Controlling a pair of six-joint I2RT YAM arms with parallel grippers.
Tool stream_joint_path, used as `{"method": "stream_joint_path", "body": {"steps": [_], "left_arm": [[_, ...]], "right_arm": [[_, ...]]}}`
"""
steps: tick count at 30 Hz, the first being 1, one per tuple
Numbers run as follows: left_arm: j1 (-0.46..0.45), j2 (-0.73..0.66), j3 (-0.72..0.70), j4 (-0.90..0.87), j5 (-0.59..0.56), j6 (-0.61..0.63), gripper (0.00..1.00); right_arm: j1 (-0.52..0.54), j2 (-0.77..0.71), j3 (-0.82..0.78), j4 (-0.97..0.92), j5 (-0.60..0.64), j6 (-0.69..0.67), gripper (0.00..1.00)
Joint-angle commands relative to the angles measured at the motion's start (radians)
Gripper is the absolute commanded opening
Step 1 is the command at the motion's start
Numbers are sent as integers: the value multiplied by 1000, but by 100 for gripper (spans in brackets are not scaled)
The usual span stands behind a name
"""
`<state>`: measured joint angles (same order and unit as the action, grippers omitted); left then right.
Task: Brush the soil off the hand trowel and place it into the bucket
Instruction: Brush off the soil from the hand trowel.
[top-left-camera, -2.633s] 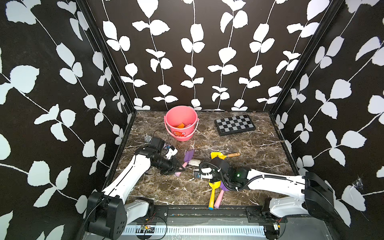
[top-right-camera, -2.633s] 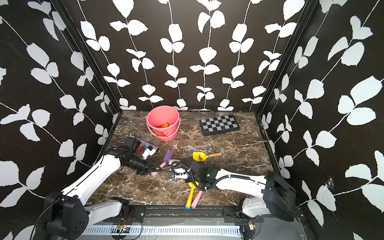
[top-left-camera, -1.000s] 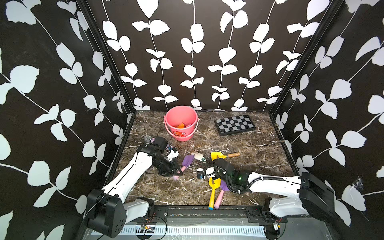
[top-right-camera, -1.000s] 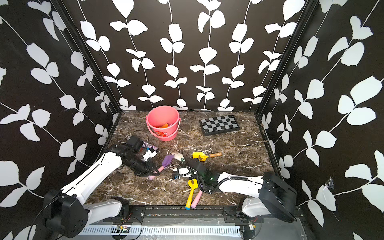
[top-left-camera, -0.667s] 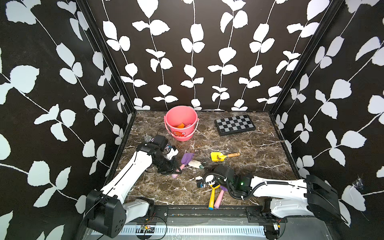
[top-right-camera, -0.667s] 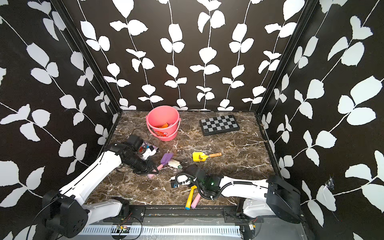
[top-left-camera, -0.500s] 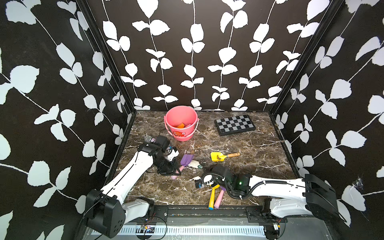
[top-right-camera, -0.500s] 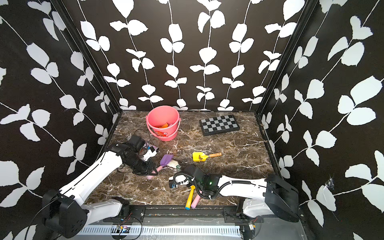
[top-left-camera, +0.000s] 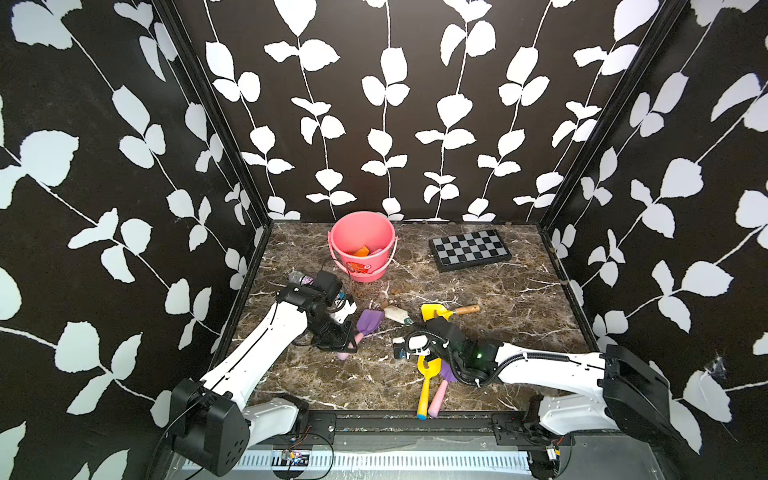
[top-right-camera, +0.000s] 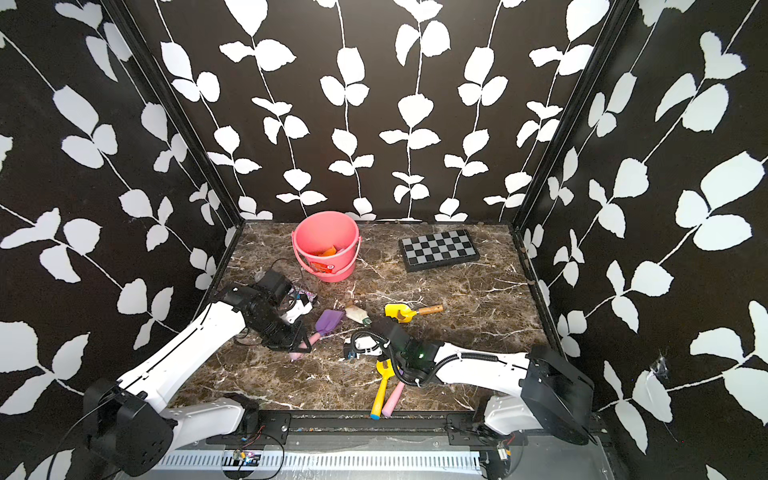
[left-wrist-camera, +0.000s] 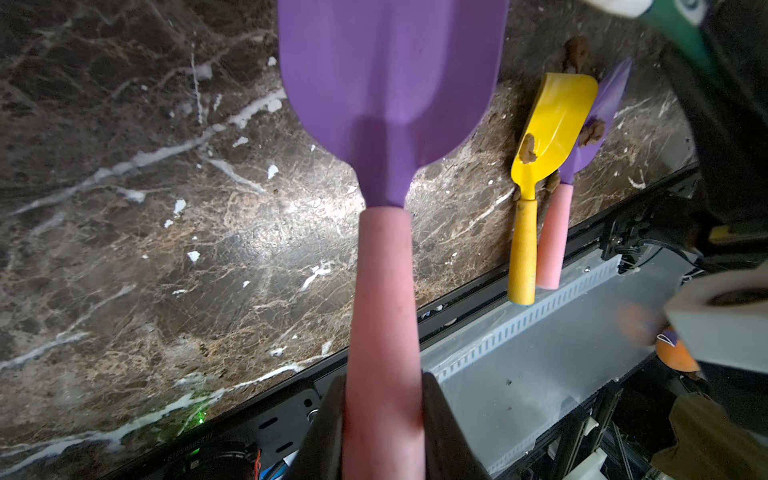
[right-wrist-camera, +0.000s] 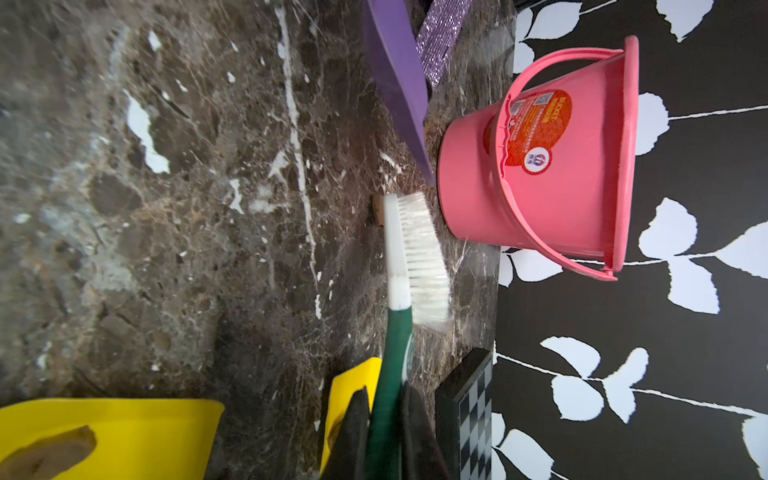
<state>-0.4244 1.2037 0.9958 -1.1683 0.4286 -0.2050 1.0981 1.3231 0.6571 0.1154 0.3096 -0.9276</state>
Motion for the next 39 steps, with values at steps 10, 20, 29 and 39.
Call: {"method": "stream_joint_path", "body": {"steps": [10,20,29,39], "left_arm": [[-2,-18,-30,97,233,-67,0],[-2,-1,-72,110,307,-54,0],[23,0,-62,144,353,-85,0],[70,-16,-128,268,485,-181,0]], "right_arm": [[68,-5,21,112,-110,49,0],[-31,-25,-68,282,-38,25,0],[-29,-95,-156,256,-68,105,0],[60,-96,-126,275,-102,115,0]]}}
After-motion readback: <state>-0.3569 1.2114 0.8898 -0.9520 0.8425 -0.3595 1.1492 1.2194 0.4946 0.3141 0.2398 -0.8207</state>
